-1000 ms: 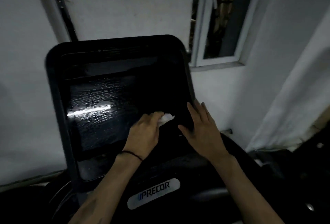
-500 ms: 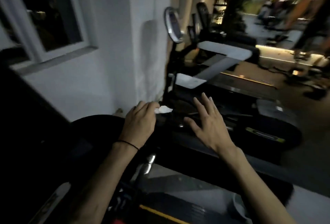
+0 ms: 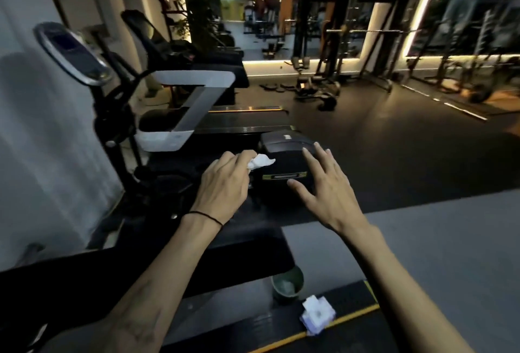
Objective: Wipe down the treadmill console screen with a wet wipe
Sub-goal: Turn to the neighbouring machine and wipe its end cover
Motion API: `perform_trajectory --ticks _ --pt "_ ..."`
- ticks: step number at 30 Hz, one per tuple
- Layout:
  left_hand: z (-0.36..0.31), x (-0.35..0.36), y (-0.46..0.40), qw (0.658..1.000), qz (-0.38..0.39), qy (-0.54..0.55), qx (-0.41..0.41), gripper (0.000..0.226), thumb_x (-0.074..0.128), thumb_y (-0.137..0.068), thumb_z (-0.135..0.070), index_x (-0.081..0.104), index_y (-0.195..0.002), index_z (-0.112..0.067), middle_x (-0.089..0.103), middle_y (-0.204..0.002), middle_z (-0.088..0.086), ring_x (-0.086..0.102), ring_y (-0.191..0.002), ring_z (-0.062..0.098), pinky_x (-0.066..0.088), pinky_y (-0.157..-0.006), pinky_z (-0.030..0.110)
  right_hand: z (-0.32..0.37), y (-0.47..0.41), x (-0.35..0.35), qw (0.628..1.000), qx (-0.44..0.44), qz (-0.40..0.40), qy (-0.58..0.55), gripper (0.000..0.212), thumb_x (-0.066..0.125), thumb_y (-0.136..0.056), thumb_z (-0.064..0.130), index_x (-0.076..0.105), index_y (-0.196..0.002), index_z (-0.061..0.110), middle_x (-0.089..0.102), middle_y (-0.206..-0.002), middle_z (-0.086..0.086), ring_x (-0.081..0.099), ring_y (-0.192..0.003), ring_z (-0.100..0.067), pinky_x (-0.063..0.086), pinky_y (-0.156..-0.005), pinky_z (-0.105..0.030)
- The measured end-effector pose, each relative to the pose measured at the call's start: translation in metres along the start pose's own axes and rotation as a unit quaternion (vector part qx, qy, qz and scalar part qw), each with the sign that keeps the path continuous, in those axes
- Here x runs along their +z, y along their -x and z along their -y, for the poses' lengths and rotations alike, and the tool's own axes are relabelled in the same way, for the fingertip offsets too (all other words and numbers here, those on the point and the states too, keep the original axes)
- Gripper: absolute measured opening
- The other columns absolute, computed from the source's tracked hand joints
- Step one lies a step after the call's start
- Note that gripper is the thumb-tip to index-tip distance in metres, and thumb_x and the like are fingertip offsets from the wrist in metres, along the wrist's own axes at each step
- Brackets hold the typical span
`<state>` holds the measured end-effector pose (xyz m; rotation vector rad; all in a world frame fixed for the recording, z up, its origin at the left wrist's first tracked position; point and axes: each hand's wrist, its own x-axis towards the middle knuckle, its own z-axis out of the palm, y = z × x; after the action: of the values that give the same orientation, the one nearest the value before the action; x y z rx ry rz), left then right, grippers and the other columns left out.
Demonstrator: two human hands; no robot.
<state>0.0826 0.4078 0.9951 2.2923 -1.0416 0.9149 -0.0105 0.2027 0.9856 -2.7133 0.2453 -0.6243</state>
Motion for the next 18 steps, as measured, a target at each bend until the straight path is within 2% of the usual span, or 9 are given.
perform_trajectory --ticks 7,13,18 --pt "-0.076 0.084 -0.053 0.999 -0.004 0.034 -0.012 0.036 0.076 -0.079 0.008 0.068 -0.11 -0.008 0.063 -0.076 0.004 0.06 -0.066 0.028 0.046 -0.057 0.033 -0.11 -0.023 -0.037 1.0 0.017 -0.003 0.0 0.077 0.049 -0.097 0.058 0.023 -0.161 0.023 0.011 -0.17 -0.001 0.006 -0.157 -0.023 0.019 -0.124 -0.042" --pt "-0.086 0.131 -0.086 0.999 0.025 0.03 -0.03 0.033 0.072 -0.083 0.006 0.067 -0.112 -0.011 0.061 -0.077 0.003 0.058 -0.067 0.025 0.042 -0.058 0.031 -0.158 -0.061 -0.034 1.0 0.011 0.0 -0.011 0.077 0.051 -0.098 0.057 0.024 -0.161 0.021 0.012 -0.17 -0.002 0.008 -0.157 -0.024 0.021 -0.124 -0.045" --pt "-0.078 0.181 -0.125 0.999 0.016 0.028 -0.038 0.035 0.072 -0.082 0.009 0.067 -0.111 -0.009 0.061 -0.077 0.004 0.057 -0.065 0.026 0.039 -0.057 0.03 -0.195 -0.106 -0.021 1.0 0.009 0.002 -0.01 0.078 0.05 -0.098 0.059 0.024 -0.161 0.022 0.01 -0.17 0.0 0.007 -0.157 -0.022 0.023 -0.124 -0.046"
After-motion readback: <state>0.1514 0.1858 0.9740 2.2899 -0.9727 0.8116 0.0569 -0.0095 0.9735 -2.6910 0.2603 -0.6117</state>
